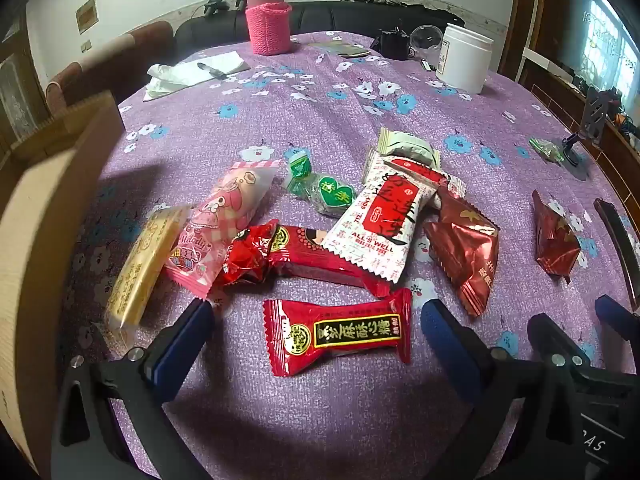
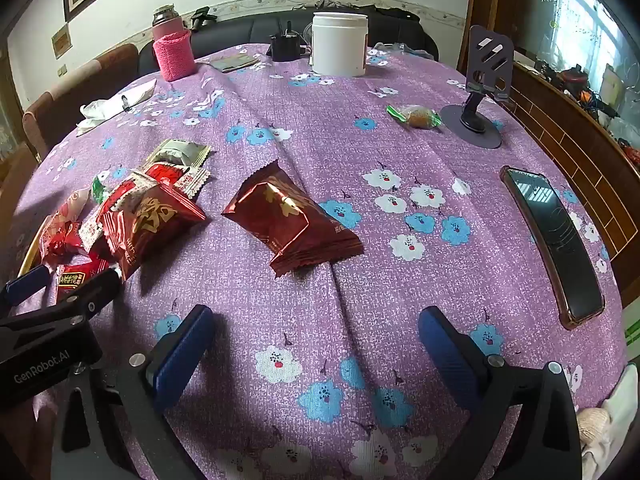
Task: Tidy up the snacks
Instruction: 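Move the left tool toward the red snack packet with black label, then grasp the red packet with the left tool while the right tool grasps a brown-red wrapped candy, then drop the red packet into the box with the left tool while the right tool drops its candy, then grasp the white-red packet with the left tool while the right tool grasps a red-brown packet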
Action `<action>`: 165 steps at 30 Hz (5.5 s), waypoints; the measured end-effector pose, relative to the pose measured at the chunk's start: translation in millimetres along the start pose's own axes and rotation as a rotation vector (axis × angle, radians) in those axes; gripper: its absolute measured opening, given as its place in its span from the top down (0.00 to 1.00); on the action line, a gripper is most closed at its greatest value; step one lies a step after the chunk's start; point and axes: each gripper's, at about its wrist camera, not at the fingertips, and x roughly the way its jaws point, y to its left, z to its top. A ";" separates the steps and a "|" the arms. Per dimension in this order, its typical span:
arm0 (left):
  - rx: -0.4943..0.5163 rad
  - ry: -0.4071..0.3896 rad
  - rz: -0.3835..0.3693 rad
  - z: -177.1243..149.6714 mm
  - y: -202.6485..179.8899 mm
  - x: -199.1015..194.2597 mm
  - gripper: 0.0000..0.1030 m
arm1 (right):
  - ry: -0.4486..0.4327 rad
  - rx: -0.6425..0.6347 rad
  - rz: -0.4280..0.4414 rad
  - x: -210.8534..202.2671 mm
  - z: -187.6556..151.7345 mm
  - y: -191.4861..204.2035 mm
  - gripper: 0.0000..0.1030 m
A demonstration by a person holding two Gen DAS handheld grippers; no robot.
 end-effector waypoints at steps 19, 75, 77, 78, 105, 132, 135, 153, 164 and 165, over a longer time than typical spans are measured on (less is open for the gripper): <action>-0.004 -0.001 -0.006 -0.1 0.3 0.0 0.00 | 0.000 0.000 0.000 -0.1 0.1 0.0 0.01; 0.492 0.087 -0.362 -6.0 -10.0 -23.0 0.81 | -0.096 0.027 0.278 4.6 43.2 -15.4 0.64; 0.476 0.093 -0.367 -7.8 -11.4 -24.3 0.82 | -0.100 0.031 0.286 0.2 43.3 -15.8 0.64; 0.464 0.090 -0.368 -9.5 -10.2 -26.3 0.83 | -0.103 0.033 0.287 -2.8 43.8 -16.0 0.64; -0.251 0.023 -0.185 -12.6 296.1 -69.7 0.80 | 0.072 -0.362 0.694 -71.4 6.2 294.0 0.65; 0.079 0.038 -0.440 30.9 101.6 -70.2 0.42 | -0.014 0.167 0.406 -21.1 50.1 37.5 0.45; 0.139 0.066 -0.434 33.3 72.3 -54.4 0.42 | 0.021 0.157 0.408 -1.1 56.7 45.8 0.45; 0.332 0.095 -0.323 47.1 -18.7 -1.9 0.42 | 0.021 0.185 0.333 11.3 41.0 10.3 0.64; 0.290 0.062 -0.333 41.6 -16.9 -20.6 0.72 | -0.019 0.238 0.358 -3.1 28.9 -13.2 0.64; 0.256 0.045 -0.357 41.6 -5.8 -32.2 0.72 | -0.029 0.238 0.363 -8.2 28.0 -13.9 0.64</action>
